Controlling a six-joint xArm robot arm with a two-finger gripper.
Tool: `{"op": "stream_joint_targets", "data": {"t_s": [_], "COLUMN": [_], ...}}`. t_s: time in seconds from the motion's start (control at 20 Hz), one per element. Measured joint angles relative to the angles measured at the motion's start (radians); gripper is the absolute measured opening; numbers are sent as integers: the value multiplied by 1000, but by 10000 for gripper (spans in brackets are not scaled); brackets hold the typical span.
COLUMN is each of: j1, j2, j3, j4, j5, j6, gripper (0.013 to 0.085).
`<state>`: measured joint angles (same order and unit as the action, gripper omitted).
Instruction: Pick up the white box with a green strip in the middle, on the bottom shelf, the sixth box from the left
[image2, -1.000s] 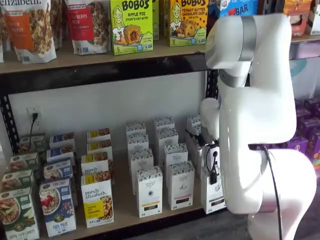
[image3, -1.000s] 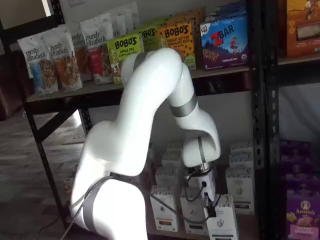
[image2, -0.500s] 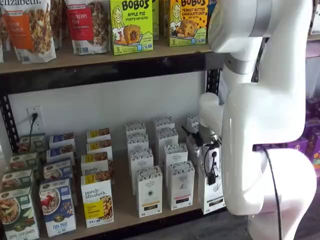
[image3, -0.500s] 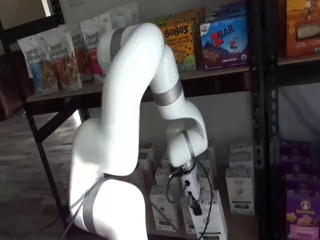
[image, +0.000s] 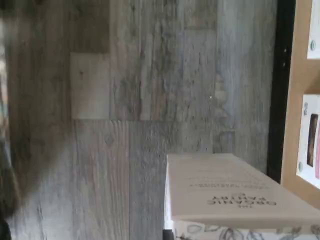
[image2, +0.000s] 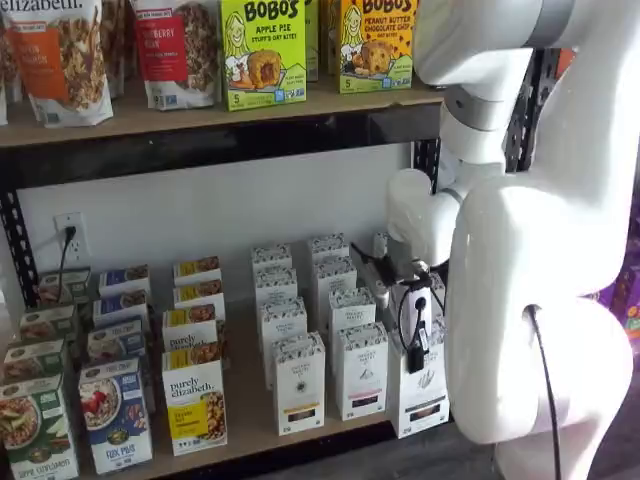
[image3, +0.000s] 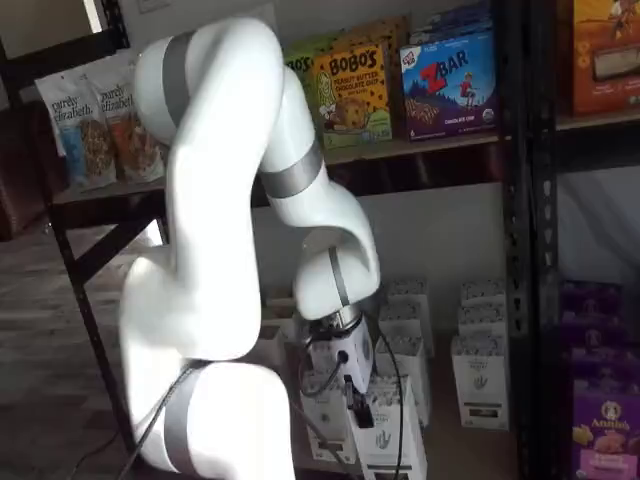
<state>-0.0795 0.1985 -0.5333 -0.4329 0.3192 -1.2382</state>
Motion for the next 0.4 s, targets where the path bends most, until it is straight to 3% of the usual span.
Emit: {"op": "stream_joint_targets", "data": {"t_s": [0.4], "j1": [66], "j2": [-207], "j3": [122], "j4": [38], "j5": [49], "j6": [19], "gripper": [490]}}
